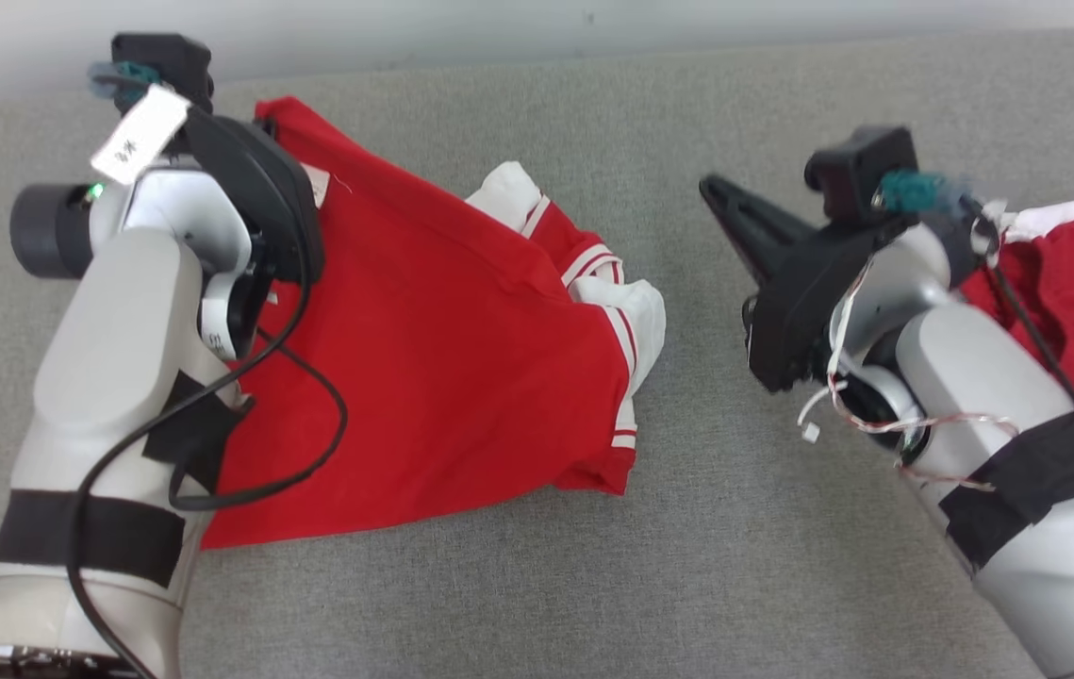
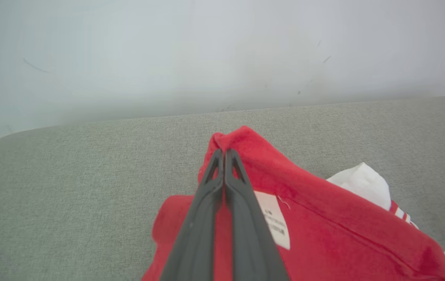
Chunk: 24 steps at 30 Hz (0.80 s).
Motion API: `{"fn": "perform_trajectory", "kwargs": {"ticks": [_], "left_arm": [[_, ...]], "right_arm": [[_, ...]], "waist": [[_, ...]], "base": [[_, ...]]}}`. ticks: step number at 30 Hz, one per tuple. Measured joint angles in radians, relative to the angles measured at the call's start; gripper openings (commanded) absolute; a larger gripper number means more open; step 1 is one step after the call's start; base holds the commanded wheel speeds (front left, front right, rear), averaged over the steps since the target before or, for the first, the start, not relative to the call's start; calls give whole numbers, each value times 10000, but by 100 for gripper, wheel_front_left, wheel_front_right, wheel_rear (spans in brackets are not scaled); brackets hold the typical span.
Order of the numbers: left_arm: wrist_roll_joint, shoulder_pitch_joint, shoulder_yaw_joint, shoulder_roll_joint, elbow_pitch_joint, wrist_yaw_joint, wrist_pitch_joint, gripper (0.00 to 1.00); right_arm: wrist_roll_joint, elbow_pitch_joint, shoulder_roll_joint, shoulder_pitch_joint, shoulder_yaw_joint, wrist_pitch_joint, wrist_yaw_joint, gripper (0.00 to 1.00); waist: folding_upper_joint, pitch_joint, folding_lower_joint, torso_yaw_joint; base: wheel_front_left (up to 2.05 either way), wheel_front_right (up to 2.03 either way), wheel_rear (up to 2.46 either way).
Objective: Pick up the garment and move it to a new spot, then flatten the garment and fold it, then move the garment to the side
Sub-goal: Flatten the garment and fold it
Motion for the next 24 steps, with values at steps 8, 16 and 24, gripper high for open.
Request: {"fn": "perform_trajectory", "kwargs": {"ticks": [8,16,24], "left_arm": [[-84,886,-209,-23,372,-213,-660,100],[-84,2114,-213,-4,-58,-274,-2305,100],[-82,4978,-309,276,-1954,-274,-4491,100]], "right_arm": [[-4,399,8,887,48,-468,-25,100],[-4,460,-31,1847,-433,-1471,-508,100],[274,-393,-232,4250,-1611,-2882,-1574,100]], "waist": [[0,-659,0,-44],[0,-1435,-1,17],[-1,-2623,-2,136]], "base": [[0,0,0],[0,0,0],[0,0,0]]}}
